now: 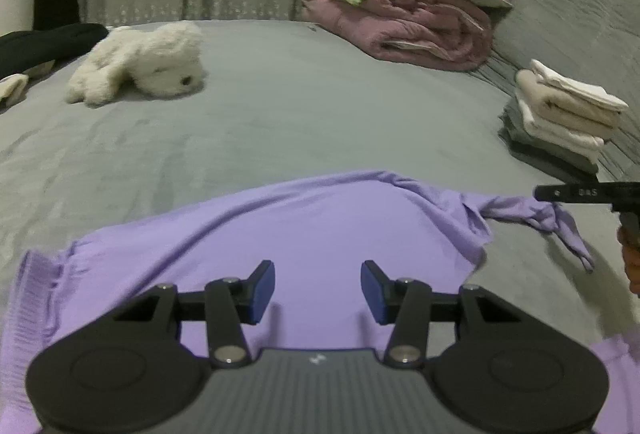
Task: Fold clothes
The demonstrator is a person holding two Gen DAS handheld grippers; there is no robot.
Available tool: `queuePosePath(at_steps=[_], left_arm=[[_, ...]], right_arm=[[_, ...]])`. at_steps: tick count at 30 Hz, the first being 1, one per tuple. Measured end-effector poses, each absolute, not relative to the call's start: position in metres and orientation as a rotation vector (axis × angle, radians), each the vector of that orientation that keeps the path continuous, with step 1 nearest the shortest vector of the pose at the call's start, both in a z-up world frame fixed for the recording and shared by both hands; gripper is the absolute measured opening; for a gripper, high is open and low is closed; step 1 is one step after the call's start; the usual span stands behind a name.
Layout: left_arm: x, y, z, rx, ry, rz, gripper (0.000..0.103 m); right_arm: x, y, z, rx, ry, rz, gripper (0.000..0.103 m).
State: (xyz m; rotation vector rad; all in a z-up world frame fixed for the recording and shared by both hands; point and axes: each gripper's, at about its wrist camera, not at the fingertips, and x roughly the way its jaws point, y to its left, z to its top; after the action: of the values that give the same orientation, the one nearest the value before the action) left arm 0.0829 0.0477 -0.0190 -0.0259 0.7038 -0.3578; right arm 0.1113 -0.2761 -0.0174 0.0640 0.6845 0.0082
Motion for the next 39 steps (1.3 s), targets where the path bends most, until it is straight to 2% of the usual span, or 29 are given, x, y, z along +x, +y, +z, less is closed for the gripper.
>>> queuePosePath(at_steps=[6, 8, 12, 13, 15, 16, 28, 36, 39], left_arm=[[0.081, 0.033, -0.025, -0.015, 0.717, -0.388, 0.048], [0.08, 0.03, -0.026, -0.012, 0.723, -0.395, 0.048], [0.08, 0.025, -0.029, 0.002, 0.733, -0.404, 0.048], [0.08, 0.024, -0.03, 0.006, 0.734, -0.405, 0.048], [0.081, 0.024, -0.031, 0.012, 0.736, -0.403, 0.048], [0.081, 0.024, -0.031, 0.013, 0.737, -0.402, 0.048], [0.077, 0.025, -0.026, 0.016, 0.73, -0.401, 0.048], [0.07, 0.022, -0.026, 0.046, 0.726, -0.408, 0.048], [0.069, 0.021, -0.026, 0.055, 0.726, -0.413, 0.048]], right_arm=[[0.125, -0.272, -0.019, 0.042, 0.685, 0.096, 0.039], [0.13, -0.269, -0.02, 0.011, 0.695, 0.108, 0.054], [0.14, -0.267, -0.028, -0.059, 0.724, 0.093, 0.055], [0.142, -0.268, -0.031, -0.062, 0.731, 0.086, 0.053], [0.144, -0.27, -0.037, -0.04, 0.752, 0.094, 0.015], [0.144, -0.27, -0.039, -0.032, 0.757, 0.1, 0.003], [0.102, -0.254, -0.014, -0.088, 0.743, 0.147, 0.002], [0.089, -0.239, -0.027, -0.101, 0.889, 0.225, 0.002], [0.092, -0.239, -0.031, -0.078, 0.938, 0.231, 0.005]])
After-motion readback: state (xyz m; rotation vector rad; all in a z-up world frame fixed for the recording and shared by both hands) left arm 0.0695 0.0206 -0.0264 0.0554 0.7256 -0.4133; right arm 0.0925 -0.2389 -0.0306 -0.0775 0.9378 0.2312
